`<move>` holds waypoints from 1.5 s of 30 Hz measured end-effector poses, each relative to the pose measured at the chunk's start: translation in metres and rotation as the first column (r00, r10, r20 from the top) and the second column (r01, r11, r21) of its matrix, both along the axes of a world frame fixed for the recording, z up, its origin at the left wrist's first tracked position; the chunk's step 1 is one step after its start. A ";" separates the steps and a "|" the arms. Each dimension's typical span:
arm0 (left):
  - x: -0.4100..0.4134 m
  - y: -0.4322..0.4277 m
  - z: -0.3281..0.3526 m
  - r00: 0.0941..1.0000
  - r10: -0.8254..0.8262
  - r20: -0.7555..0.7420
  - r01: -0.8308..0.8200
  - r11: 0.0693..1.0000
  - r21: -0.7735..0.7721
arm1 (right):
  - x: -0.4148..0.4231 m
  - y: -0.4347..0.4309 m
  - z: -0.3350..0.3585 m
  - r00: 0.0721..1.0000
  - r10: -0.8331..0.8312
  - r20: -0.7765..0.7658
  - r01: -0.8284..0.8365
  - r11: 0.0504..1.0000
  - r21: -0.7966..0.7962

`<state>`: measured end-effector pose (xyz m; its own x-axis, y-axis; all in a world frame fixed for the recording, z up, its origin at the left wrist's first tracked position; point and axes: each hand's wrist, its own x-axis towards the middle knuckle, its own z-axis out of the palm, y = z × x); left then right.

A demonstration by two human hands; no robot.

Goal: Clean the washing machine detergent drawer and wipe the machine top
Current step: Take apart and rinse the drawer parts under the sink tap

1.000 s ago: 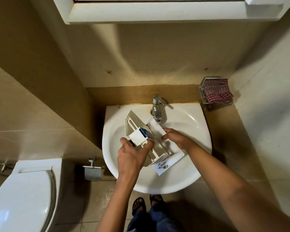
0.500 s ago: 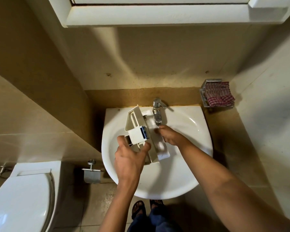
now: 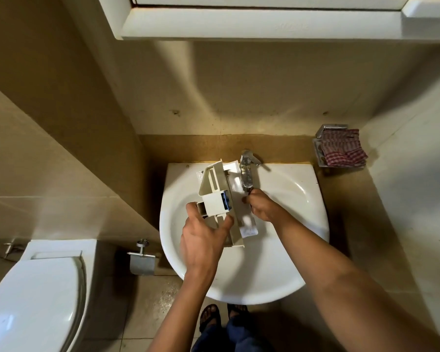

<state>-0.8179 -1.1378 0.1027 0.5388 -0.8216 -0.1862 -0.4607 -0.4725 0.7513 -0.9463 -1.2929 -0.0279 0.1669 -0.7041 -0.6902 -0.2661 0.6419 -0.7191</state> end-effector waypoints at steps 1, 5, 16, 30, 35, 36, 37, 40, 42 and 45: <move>0.000 0.000 0.000 1.000 -0.002 -0.001 0.002 1.000 0.001 | 0.001 0.002 0.003 1.000 -0.005 -0.013 0.005 1.000 0.000; 0.003 -0.002 -0.001 1.000 -0.018 -0.006 0.018 1.000 0.014 | 0.002 0.005 0.006 0.995 0.014 -0.098 -0.018 0.999 -0.041; 0.032 -0.010 0.010 0.996 -0.078 -0.036 0.080 0.994 0.072 | -0.009 0.019 0.026 0.983 0.120 -0.136 -0.127 0.991 -0.046; 0.106 -0.006 0.007 0.949 -0.085 -0.305 0.122 0.987 0.102 | -0.010 0.065 0.062 0.986 0.149 -0.071 -0.153 0.986 -0.060; 0.113 0.005 -0.032 0.750 0.028 -0.661 0.097 0.984 0.152 | -0.024 0.061 0.068 0.995 0.043 0.089 -0.040 0.998 -0.041; 0.110 0.010 -0.036 0.709 0.031 -0.704 0.100 0.985 0.144 | -0.027 0.061 0.069 0.995 0.038 0.095 -0.036 0.999 -0.019; 0.107 0.013 -0.041 0.671 0.037 -0.740 0.093 0.987 0.133 | -0.030 0.060 0.069 0.995 0.045 0.094 -0.046 0.999 0.006; 0.103 0.021 -0.057 0.601 0.035 -0.799 0.093 0.989 0.113 | -0.036 0.061 0.072 0.990 0.111 0.088 -0.119 0.988 0.099; 0.105 0.025 -0.065 0.595 0.024 -0.803 0.127 0.984 0.123 | -0.036 0.063 0.076 0.984 0.142 0.106 -0.154 0.980 0.123; 0.110 0.031 -0.074 0.616 0.002 -0.788 0.186 0.971 0.148 | -0.031 0.068 0.081 0.974 0.142 0.178 -0.164 0.980 0.113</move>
<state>-0.7079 -1.1067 0.0288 0.0367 -0.7525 -0.6576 0.2034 -0.6386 0.7422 -0.9770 -1.2246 0.0535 0.3869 -0.5701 -0.7248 -0.2508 0.6913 -0.6776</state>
